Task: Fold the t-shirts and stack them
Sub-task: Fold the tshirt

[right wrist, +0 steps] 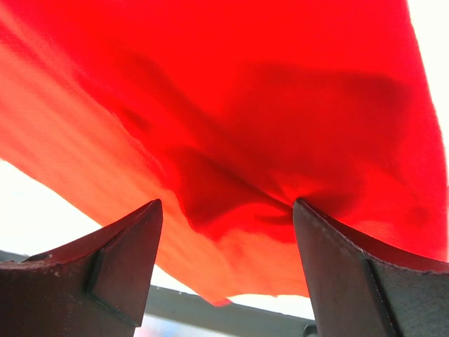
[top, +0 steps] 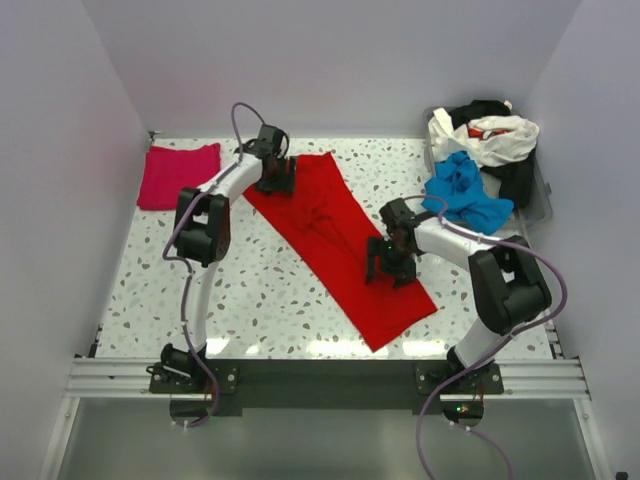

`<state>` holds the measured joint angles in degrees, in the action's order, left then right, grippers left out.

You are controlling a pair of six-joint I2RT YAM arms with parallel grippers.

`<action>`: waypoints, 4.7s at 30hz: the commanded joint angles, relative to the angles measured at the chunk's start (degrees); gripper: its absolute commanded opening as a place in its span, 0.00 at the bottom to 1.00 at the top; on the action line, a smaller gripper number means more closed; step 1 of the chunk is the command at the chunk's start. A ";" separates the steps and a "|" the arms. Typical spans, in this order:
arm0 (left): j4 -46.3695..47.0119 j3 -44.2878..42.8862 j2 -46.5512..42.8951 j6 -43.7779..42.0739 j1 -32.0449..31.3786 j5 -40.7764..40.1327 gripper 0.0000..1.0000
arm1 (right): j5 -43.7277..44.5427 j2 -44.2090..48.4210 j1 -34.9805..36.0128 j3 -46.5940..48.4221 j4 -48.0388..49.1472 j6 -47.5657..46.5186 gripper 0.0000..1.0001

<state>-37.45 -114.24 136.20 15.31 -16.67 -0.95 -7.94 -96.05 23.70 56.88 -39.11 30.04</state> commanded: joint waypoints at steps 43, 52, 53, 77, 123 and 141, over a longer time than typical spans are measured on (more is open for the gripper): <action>3.96 -3.36 5.12 2.62 3.13 -3.36 0.85 | -6.02 -3.53 2.93 -3.00 1.05 -1.93 0.76; 9.76 -10.21 12.06 -1.95 0.85 0.68 0.85 | -9.55 -0.81 6.88 -6.96 1.41 4.31 0.76; 10.46 -11.09 12.68 -2.82 0.50 0.69 0.85 | -9.11 -0.63 8.01 -6.35 1.06 4.76 0.76; 17.61 -10.76 -6.89 -9.25 -1.88 3.68 0.96 | -1.02 3.85 12.51 6.22 -11.51 5.38 0.80; 2.72 68.35 -56.57 16.58 -21.12 21.68 0.84 | -12.27 -3.18 12.51 -4.85 -3.60 -0.69 0.34; 7.74 71.61 -48.15 15.99 -24.47 21.09 0.70 | -8.68 -1.95 12.51 -3.98 -6.50 -0.78 0.36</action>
<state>-32.29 -42.92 85.10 32.03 -40.60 21.61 -20.86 -97.97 36.01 52.49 -44.38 30.52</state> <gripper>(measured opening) 0.744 0.377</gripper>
